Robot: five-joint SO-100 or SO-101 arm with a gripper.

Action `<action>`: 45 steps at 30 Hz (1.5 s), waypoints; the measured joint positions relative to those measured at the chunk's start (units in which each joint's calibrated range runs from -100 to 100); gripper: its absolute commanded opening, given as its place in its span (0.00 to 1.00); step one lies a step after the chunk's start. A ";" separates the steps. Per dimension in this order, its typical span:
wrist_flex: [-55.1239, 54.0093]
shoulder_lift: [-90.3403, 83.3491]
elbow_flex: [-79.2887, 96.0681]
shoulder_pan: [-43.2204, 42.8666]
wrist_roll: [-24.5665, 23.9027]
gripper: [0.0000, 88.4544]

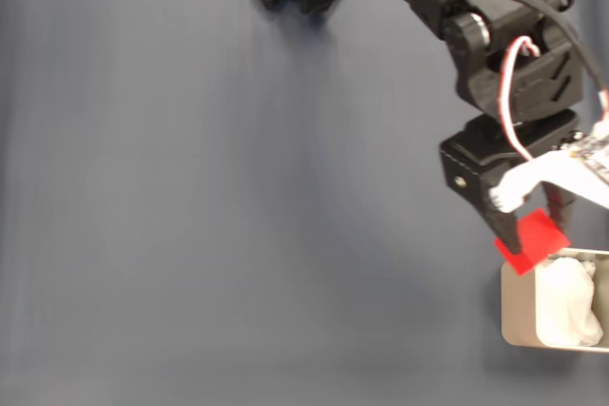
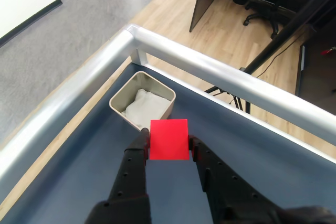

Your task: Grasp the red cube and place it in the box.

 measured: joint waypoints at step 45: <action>-1.83 26.49 -28.48 -3.41 -0.59 0.05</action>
